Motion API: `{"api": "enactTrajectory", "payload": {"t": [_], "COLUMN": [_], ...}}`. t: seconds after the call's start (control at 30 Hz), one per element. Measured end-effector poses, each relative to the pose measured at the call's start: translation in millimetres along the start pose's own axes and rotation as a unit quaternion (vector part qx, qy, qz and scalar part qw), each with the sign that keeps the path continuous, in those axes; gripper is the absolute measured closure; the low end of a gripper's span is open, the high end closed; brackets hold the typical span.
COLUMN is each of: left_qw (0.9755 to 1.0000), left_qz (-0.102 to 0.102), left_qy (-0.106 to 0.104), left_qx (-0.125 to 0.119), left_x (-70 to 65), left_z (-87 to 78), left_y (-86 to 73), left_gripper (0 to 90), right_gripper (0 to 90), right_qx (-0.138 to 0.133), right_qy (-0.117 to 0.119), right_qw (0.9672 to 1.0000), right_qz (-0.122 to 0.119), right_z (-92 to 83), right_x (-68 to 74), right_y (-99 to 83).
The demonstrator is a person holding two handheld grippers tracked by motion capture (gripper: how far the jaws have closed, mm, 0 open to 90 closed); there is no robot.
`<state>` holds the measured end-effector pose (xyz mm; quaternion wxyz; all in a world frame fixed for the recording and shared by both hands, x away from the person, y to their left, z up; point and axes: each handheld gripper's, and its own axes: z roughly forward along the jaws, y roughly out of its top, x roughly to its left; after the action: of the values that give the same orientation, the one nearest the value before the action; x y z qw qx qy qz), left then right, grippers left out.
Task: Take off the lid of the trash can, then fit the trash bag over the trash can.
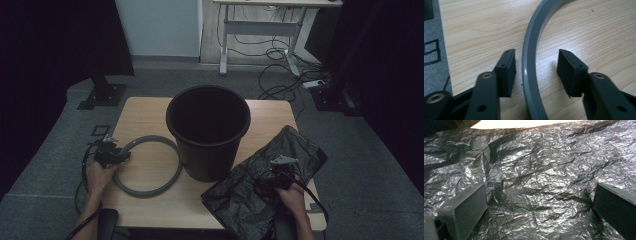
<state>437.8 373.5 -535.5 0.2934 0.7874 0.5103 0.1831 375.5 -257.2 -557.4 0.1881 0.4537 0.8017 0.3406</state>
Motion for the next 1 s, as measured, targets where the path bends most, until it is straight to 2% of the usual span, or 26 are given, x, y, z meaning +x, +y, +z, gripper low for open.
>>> {"api": "enactTrajectory", "payload": {"t": [0.3,0.37,0.43,0.9,1.0], "left_qw": [0.9995,0.9995,0.9996,0.9994,0.9995], "left_qz": [0.024,0.024,0.023,0.026,0.025], "left_qy": [-0.019,-0.02,-0.018,-0.021,-0.02], "left_qx": [0.001,0.0,-0.001,-0.007,-0.007], "left_x": [-5.7,-7.3,-9.0,-8.2,-8.2], "left_z": [2.4,3.9,6.4,5.8,5.9], "left_y": [-6.2,-7.4,-8.8,-10.9,-10.8], "left_gripper": [13.3,9.3,0.0,0.0,0.0], "right_gripper": [0.0,0.0,0.0,0.0,0.0], "right_qx": [0.0,0.0,0.0,0.001,0.013], "right_qy": [0.0,0.0,0.0,0.004,0.006], "right_qw": [1.0,1.0,1.0,1.0,0.9999], "right_qz": [0.0,0.0,0.0,-0.003,-0.006], "right_z": [0.0,0.0,0.0,-0.8,-2.2], "right_x": [0.0,0.0,0.0,-0.1,-0.3], "right_y": [0.0,0.0,0.0,-0.5,1.0]}}
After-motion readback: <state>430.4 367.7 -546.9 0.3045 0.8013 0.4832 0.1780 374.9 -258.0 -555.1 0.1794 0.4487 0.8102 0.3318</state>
